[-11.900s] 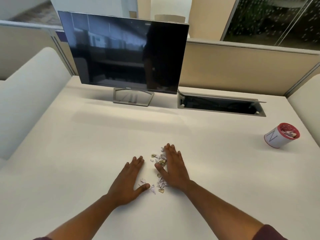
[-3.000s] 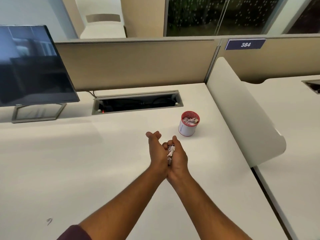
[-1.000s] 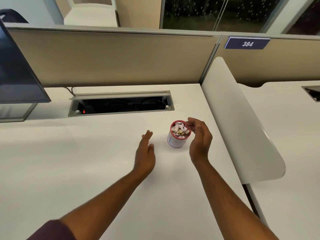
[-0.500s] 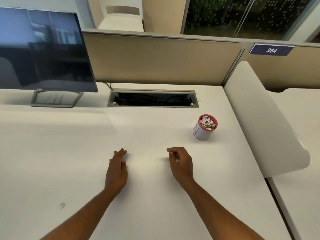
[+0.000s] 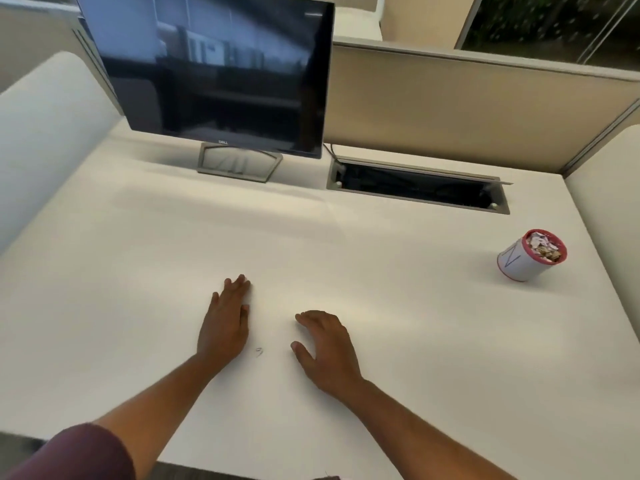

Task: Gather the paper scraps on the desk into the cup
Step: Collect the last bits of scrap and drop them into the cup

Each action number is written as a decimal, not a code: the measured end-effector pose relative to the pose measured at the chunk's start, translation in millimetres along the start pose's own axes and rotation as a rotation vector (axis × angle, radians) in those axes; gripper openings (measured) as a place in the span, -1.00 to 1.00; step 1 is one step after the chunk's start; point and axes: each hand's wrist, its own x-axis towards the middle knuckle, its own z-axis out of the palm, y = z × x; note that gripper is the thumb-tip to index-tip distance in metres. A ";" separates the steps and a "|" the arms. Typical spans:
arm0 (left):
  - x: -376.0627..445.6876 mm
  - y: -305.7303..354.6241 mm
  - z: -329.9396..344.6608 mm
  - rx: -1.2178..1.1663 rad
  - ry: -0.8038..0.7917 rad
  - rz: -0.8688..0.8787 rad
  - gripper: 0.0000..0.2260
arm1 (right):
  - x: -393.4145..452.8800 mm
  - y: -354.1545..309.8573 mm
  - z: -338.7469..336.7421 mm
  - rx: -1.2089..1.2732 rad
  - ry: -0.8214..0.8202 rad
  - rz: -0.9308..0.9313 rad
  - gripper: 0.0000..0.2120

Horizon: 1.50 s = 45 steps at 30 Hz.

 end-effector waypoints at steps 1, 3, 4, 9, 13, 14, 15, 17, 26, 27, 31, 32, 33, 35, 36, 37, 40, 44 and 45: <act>0.1 -11.6 -4.8 0.047 -0.027 0.029 -0.52 | 2.5 -12.0 10.0 -0.027 -0.039 -0.033 -0.49; 0.5 -29.7 -9.9 0.149 -0.082 0.087 -0.46 | 7.3 -32.5 27.0 -0.054 -0.108 -0.061 -0.49; 0.6 -33.7 -10.7 0.191 -0.094 0.118 -0.43 | 8.9 -38.1 33.2 -0.053 -0.126 -0.065 -0.50; 2.5 -42.1 -13.9 0.257 -0.086 0.172 -0.44 | 16.1 -58.1 52.4 -0.020 -0.125 -0.043 -0.69; 10.5 -44.4 -16.1 0.264 -0.108 0.206 -0.43 | 20.6 -58.0 52.0 -0.022 -0.094 0.006 -0.83; 13.1 -44.1 -16.4 0.254 -0.115 0.210 -0.43 | 20.8 -56.6 50.9 -0.021 -0.088 0.020 -0.86; 16.1 -43.0 -16.8 0.246 -0.122 0.213 -0.42 | 21.7 -55.6 49.0 -0.022 -0.087 0.042 -0.89; 21.1 -39.3 -15.7 0.225 -0.128 0.212 -0.41 | 23.6 -52.4 44.6 -0.003 -0.076 0.105 -0.93; 44.8 9.8 9.5 0.148 -0.130 0.244 -0.44 | 23.1 0.8 -27.4 0.522 0.252 0.477 -0.81; 48.0 20.3 15.3 0.150 -0.132 0.266 -0.43 | 21.3 10.3 -41.6 0.557 0.304 0.503 -0.83; 60.1 72.1 39.5 0.158 -0.140 0.351 -0.44 | 14.0 50.7 -104.7 0.612 0.535 0.580 -0.85; 63.4 89.4 46.5 0.149 -0.140 0.371 -0.43 | 11.0 63.3 -122.4 0.623 0.600 0.595 -0.85; 67.0 107.0 53.7 0.138 -0.140 0.391 -0.43 | 8.2 75.5 -139.8 0.637 0.661 0.607 -0.86; 73.9 143.1 67.9 0.109 -0.137 0.432 -0.45 | 3.1 100.3 -172.4 0.642 0.753 0.631 -0.87; 77.0 162.6 76.1 0.093 -0.140 0.451 -0.45 | 0.1 113.2 -188.4 0.631 0.788 0.646 -0.86; 79.9 182.8 85.0 0.078 -0.143 0.469 -0.45 | -2.4 126.6 -204.3 0.610 0.818 0.660 -0.85; 87.0 241.7 109.6 0.026 -0.159 0.506 -0.44 | -5.6 162.0 -247.6 0.468 0.888 0.671 -0.86; 95.8 317.9 141.9 -0.042 -0.188 0.538 -0.42 | -2.7 201.6 -299.3 0.286 0.941 0.623 -0.84; 98.4 336.9 149.5 -0.062 -0.199 0.537 -0.40 | -1.0 209.9 -311.1 0.245 0.943 0.601 -0.83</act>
